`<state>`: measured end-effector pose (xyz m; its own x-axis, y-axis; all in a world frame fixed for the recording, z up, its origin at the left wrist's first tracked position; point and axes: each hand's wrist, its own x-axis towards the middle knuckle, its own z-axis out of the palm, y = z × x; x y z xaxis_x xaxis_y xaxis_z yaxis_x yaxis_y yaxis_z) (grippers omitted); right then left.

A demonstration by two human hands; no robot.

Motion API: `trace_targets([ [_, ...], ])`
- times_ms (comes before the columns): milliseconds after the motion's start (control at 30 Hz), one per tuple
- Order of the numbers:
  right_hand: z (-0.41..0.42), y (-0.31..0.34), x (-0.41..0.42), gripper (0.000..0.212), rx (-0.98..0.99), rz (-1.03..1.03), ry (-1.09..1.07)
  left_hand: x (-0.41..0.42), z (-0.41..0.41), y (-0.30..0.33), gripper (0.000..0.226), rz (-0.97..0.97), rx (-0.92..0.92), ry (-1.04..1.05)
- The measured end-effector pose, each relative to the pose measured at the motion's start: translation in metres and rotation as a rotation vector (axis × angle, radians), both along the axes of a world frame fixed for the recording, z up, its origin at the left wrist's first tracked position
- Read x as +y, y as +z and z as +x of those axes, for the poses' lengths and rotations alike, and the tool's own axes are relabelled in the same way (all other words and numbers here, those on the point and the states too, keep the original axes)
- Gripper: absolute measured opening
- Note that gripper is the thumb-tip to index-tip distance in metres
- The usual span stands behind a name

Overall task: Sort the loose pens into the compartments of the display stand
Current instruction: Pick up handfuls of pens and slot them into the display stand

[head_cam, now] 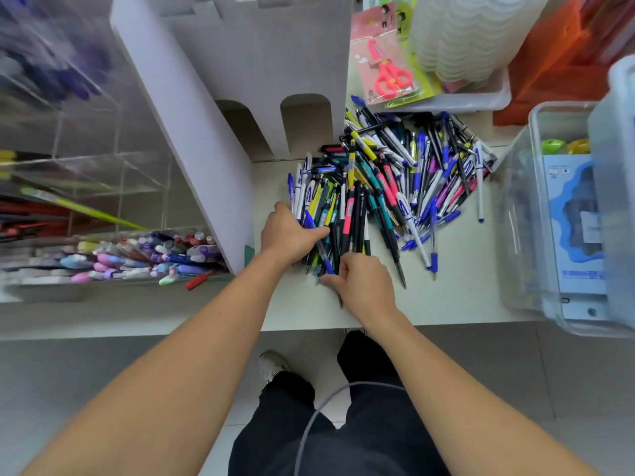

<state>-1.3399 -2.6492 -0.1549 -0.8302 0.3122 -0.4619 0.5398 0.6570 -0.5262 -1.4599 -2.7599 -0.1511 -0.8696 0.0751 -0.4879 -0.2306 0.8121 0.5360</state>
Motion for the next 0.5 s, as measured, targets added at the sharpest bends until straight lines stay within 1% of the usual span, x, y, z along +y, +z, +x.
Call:
trace_targets([
  [100, 0.006, -0.006, 0.005, 0.045, 0.137, -0.076, -0.087, -0.002, 0.000, -0.003, 0.077, 0.012, 0.023, 0.010],
  [200, 0.020, -0.011, 0.016, 0.043, 0.235, -0.034, -0.170, -0.001, 0.000, -0.005, 0.086, 0.003, 0.048, 0.006],
  [267, 0.026, -0.014, 0.020, 0.042, 0.253, -0.037, -0.193, 0.003, 0.000, -0.005, 0.085, -0.016, 0.061, 0.001],
  [400, 0.031, -0.017, 0.020, 0.044, 0.308, -0.060, -0.222, 0.005, -0.003, -0.005, 0.069, 0.002, 0.053, -0.008],
  [500, 0.031, -0.021, 0.021, 0.046, 0.323, -0.058, -0.230, 0.002, -0.004, -0.006, 0.057, 0.065, -0.023, 0.031],
])
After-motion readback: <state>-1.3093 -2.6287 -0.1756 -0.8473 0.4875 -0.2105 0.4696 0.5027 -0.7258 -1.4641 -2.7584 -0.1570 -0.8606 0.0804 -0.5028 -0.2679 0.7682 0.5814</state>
